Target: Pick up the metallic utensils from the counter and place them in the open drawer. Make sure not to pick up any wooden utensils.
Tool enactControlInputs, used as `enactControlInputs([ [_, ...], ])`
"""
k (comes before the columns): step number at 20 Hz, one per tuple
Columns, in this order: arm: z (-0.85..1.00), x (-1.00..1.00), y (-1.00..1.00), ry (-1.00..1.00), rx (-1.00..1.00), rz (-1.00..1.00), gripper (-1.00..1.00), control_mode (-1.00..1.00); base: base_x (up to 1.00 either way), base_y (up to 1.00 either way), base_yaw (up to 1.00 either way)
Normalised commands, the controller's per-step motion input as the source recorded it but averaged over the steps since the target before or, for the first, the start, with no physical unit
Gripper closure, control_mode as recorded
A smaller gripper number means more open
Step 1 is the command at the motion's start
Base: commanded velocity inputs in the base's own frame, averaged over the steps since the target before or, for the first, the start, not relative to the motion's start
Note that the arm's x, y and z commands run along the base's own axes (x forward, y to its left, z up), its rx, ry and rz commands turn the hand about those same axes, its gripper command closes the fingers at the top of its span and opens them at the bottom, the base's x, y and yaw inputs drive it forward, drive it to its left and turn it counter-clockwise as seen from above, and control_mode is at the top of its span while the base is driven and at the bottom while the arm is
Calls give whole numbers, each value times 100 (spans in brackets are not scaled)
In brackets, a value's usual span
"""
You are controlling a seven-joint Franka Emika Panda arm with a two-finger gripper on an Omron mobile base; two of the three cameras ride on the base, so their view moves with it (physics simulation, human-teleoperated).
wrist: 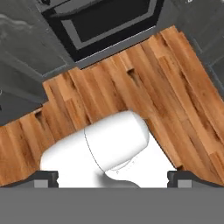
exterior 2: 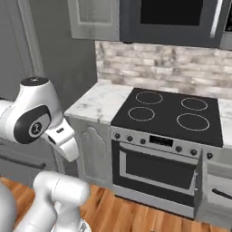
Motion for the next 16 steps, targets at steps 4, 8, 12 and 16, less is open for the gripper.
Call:
enactControlInputs([
  [4,0,0,0,0,0,0,-100,100,-16,52,100],
  [8,0,0,0,0,0,0,-100,100,-12,43,100],
  [12,0,0,0,0,0,0,-100,100,-2,27,100],
  [16,0,0,0,0,0,0,-100,100,4,51,89],
])
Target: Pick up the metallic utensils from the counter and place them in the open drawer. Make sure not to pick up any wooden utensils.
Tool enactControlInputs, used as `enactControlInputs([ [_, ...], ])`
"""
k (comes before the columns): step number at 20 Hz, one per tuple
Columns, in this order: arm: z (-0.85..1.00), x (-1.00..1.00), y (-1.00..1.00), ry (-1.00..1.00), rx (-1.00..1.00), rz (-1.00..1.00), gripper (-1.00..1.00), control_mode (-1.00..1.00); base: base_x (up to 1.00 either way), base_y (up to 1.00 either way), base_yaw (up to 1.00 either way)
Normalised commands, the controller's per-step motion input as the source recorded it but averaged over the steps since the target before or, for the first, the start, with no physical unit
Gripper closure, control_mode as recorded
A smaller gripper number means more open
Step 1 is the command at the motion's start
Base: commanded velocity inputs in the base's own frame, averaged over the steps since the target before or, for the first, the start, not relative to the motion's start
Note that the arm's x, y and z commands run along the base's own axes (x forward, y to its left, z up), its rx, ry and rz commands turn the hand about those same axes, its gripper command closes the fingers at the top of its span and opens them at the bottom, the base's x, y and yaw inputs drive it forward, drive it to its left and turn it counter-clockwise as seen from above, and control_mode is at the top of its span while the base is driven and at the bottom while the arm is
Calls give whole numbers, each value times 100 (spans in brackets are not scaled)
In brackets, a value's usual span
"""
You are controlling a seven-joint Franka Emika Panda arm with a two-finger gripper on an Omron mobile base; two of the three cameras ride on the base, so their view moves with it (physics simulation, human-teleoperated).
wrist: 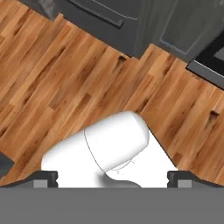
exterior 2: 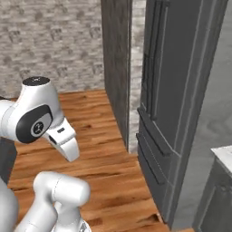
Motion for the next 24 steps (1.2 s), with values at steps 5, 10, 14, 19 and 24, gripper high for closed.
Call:
enactControlInputs([
  [5,0,0,0,0,0,0,-100,100,32,57,77],
  [10,0,0,0,0,0,0,-100,100,73,95,46],
  [14,0,0,0,0,0,0,-100,100,99,82,31],
  [19,0,0,0,0,0,0,-100,100,100,25,28],
  [24,0,0,0,0,0,0,-100,100,92,-80,26],
])
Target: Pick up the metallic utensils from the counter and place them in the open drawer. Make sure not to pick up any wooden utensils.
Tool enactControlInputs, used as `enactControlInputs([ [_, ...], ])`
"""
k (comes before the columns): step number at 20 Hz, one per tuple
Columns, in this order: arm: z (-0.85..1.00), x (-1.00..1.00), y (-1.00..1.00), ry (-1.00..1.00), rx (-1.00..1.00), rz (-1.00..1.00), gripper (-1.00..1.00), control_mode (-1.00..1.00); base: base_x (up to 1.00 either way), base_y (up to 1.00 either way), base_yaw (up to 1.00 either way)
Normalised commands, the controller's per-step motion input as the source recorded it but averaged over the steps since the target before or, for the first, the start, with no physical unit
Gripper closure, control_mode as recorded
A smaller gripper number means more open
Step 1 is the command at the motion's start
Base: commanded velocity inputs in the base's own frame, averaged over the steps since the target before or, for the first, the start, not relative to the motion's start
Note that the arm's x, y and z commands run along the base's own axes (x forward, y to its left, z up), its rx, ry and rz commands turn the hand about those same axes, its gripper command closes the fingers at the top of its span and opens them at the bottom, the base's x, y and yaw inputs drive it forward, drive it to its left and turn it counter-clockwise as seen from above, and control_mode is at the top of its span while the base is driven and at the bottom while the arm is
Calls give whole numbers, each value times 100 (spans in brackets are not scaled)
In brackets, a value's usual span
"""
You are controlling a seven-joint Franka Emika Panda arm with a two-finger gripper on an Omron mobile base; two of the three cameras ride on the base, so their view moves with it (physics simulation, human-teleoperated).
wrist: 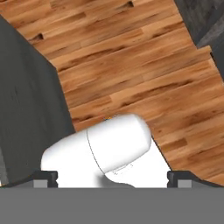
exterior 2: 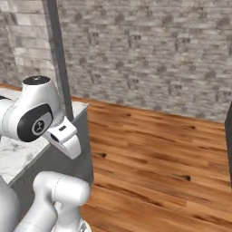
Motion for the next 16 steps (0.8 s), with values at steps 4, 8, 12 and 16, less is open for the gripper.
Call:
enactControlInputs([
  [4,0,0,0,0,0,0,-100,100,34,-100,11],
  [8,0,0,0,0,0,0,-100,100,92,-59,0],
  [12,0,0,0,0,0,0,-100,100,100,-2,0],
  [16,0,0,0,0,0,0,-100,100,100,0,0],
])
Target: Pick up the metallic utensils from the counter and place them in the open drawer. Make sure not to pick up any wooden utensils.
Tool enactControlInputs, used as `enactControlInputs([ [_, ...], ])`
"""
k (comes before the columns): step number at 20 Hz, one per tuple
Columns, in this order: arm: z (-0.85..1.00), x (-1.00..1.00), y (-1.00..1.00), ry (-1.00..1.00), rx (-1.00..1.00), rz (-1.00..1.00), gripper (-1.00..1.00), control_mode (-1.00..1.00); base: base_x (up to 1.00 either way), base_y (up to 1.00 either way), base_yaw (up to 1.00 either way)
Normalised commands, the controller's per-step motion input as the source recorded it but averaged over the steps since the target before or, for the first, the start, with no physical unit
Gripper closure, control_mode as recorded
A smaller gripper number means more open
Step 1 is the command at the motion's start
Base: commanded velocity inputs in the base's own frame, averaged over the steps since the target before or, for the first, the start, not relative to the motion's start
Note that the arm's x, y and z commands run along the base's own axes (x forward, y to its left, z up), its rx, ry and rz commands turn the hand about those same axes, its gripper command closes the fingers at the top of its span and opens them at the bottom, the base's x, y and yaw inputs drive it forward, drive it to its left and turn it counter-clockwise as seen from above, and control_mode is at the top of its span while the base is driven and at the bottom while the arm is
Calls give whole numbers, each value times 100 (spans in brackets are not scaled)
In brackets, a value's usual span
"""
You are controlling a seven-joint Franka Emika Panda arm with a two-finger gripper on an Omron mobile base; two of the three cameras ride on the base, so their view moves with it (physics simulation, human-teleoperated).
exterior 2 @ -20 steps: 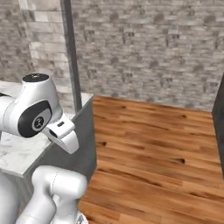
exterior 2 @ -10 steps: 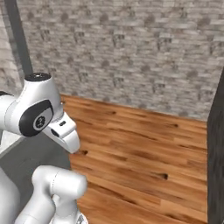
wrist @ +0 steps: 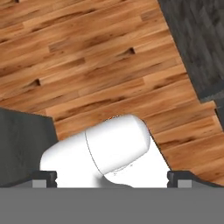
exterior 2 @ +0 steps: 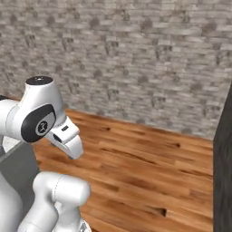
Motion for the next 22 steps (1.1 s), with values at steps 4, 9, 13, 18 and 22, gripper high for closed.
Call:
enactControlInputs([
  [4,0,0,0,0,0,0,-100,100,100,-10,9],
  [9,0,0,0,0,0,0,-100,100,100,-3,39],
  [13,0,0,0,0,0,0,-100,100,100,-7,51],
  [18,0,0,0,0,0,0,-100,100,100,-18,58],
  [22,0,0,0,0,0,0,-100,100,100,-15,60],
])
